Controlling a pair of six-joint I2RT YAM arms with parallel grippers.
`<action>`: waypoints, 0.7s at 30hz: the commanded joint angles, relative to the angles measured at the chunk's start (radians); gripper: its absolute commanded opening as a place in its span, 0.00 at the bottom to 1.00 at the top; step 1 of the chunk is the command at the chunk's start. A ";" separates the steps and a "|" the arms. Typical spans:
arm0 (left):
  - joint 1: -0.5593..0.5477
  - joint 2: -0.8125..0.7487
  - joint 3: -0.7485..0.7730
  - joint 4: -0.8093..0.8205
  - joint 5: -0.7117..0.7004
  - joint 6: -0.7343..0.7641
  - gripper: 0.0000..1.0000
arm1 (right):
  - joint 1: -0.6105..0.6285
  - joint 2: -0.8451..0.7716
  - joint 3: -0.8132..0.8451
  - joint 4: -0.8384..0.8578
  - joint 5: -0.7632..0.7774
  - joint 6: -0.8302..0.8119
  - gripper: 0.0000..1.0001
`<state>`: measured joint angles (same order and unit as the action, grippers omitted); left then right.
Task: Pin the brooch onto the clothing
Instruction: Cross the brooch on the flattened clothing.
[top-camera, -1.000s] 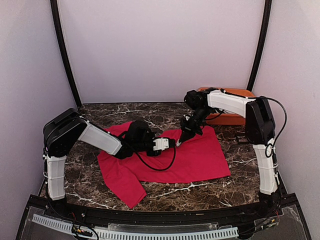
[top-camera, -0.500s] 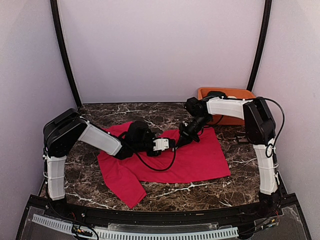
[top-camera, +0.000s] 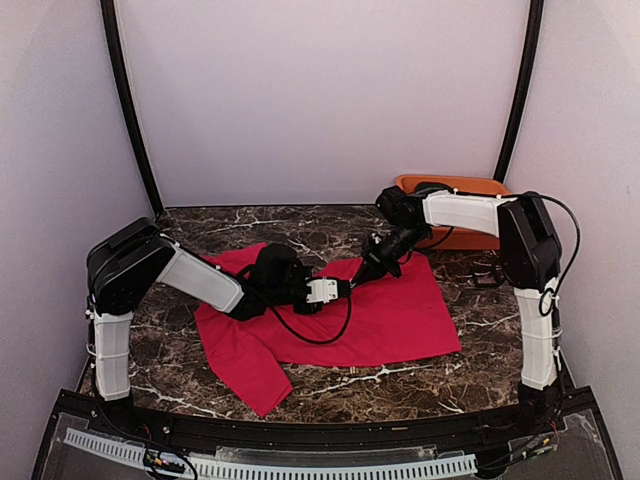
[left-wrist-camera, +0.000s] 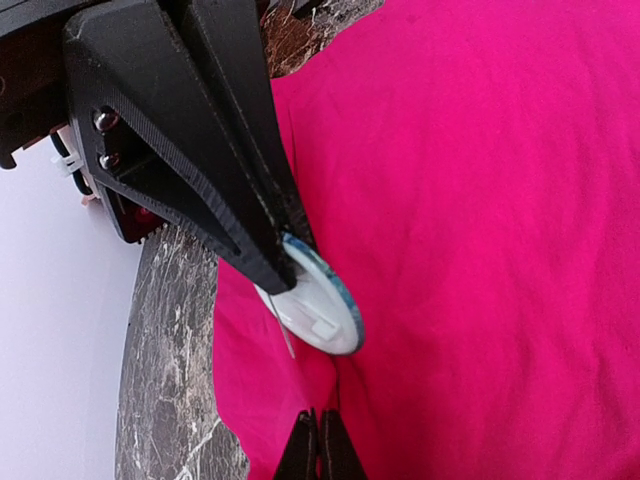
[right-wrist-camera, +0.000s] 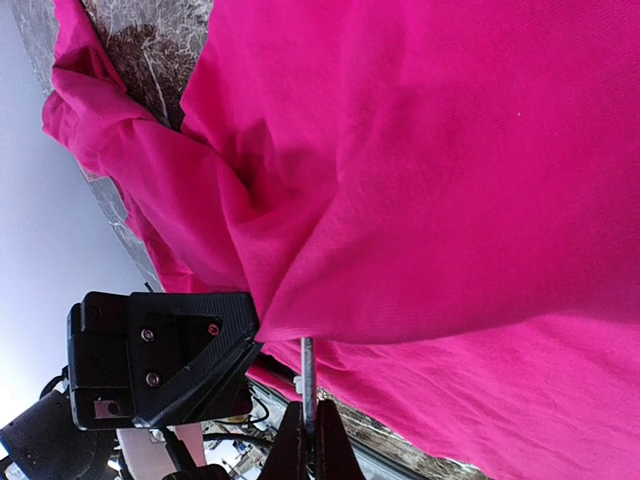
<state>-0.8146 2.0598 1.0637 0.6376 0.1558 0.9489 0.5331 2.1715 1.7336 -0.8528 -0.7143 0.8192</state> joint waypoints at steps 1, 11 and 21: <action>-0.012 -0.053 -0.016 0.016 0.014 0.010 0.01 | -0.012 -0.034 -0.024 0.017 -0.002 0.024 0.00; -0.015 -0.054 -0.023 0.019 0.031 0.015 0.01 | -0.012 -0.002 0.009 0.015 0.000 0.054 0.00; -0.024 -0.060 -0.031 0.021 0.049 0.028 0.01 | -0.010 0.026 0.061 -0.027 0.044 0.065 0.00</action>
<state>-0.8261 2.0598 1.0508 0.6422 0.1711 0.9680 0.5270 2.1670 1.7500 -0.8501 -0.7044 0.8745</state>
